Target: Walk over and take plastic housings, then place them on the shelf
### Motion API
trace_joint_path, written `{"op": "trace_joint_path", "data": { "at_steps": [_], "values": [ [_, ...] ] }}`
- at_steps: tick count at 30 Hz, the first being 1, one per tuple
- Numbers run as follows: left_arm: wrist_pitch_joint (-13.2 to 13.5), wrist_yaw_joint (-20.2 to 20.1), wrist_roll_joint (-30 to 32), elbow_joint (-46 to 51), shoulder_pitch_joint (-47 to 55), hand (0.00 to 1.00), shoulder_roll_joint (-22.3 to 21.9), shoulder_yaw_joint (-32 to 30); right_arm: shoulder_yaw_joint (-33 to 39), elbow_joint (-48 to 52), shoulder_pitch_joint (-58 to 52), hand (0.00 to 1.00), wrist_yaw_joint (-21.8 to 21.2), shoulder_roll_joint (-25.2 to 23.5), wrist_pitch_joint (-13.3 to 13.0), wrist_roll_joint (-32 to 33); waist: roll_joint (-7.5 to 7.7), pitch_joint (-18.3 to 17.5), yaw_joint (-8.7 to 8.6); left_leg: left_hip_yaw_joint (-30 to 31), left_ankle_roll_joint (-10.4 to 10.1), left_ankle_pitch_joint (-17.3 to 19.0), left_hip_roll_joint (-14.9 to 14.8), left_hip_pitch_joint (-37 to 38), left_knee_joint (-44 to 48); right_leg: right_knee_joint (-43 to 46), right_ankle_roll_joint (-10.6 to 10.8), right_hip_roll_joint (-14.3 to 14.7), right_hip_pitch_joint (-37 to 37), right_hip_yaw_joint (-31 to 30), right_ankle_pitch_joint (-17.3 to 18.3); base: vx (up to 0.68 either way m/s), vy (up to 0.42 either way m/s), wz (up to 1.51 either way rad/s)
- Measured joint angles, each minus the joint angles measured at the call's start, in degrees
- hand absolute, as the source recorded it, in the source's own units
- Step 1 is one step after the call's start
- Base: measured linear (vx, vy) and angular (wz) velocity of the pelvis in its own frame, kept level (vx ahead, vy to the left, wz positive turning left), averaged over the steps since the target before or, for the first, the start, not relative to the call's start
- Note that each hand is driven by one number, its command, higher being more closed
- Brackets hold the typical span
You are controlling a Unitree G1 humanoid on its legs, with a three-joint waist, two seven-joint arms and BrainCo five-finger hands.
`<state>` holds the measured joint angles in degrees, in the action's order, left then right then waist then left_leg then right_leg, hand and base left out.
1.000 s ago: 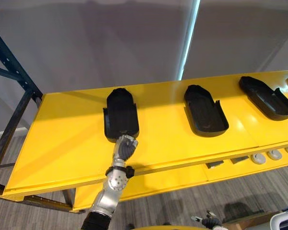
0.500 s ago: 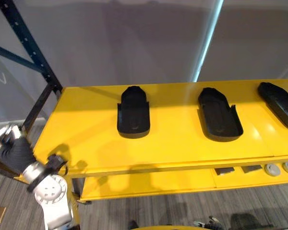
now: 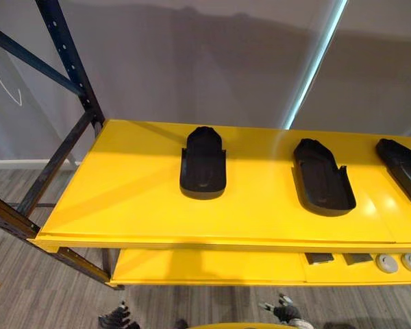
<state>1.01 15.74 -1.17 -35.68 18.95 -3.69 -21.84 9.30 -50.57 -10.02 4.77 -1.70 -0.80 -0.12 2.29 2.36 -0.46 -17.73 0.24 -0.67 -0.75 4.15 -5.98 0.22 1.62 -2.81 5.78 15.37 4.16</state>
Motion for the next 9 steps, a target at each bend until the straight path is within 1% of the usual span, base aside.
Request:
{"op": "trace_joint_path", "data": {
  "at_steps": [2, 5, 6, 9],
  "values": [
    [0.11, -0.67, 2.20, -2.50, -0.34, 0.00, 0.25, 0.92, 0.47, -0.34, 0.21, 0.00, 0.19, 0.05, 0.00, 0.00, -0.22, 0.10, -0.02, -0.25, 0.04, 0.13, 0.08, 0.20, 0.00, 0.00, 0.05, -0.05, -0.03, -0.60, 0.04, 0.03, 0.020, -0.14],
    [0.51, -0.73, 3.86, -5.49, -1.24, 0.00, 1.20, 2.80, 1.61, -1.89, 1.14, 0.00, 0.44, 0.18, -0.27, 0.04, -0.67, 0.39, -0.11, -0.84, -0.03, 0.28, 0.09, 0.63, 0.00, -0.02, 0.14, -0.01, -0.05, -1.40, 0.17, 0.03, 0.000, -0.14],
    [0.54, -0.72, 4.19, -6.37, -1.92, 0.00, 1.82, 4.13, 1.64, -2.45, 1.53, 0.00, 0.56, 0.48, -0.34, 0.02, -0.90, 0.53, -0.13, -0.84, 0.07, 0.22, 0.09, 0.72, 0.00, -0.04, 0.14, 0.00, -0.08, -1.41, 0.24, 0.04, -0.014, -0.03],
    [0.68, -0.73, 4.79, -7.51, -2.80, 0.00, 2.43, 5.60, 2.02, -2.66, 1.95, 0.00, 0.66, 0.96, -0.34, -0.03, -1.47, 0.93, -0.22, -0.87, 0.09, 0.20, 0.08, 0.92, 0.01, -0.25, 0.13, 0.09, -0.03, -1.43, 0.25, 0.04, -0.016, -0.01]
  ]
}}
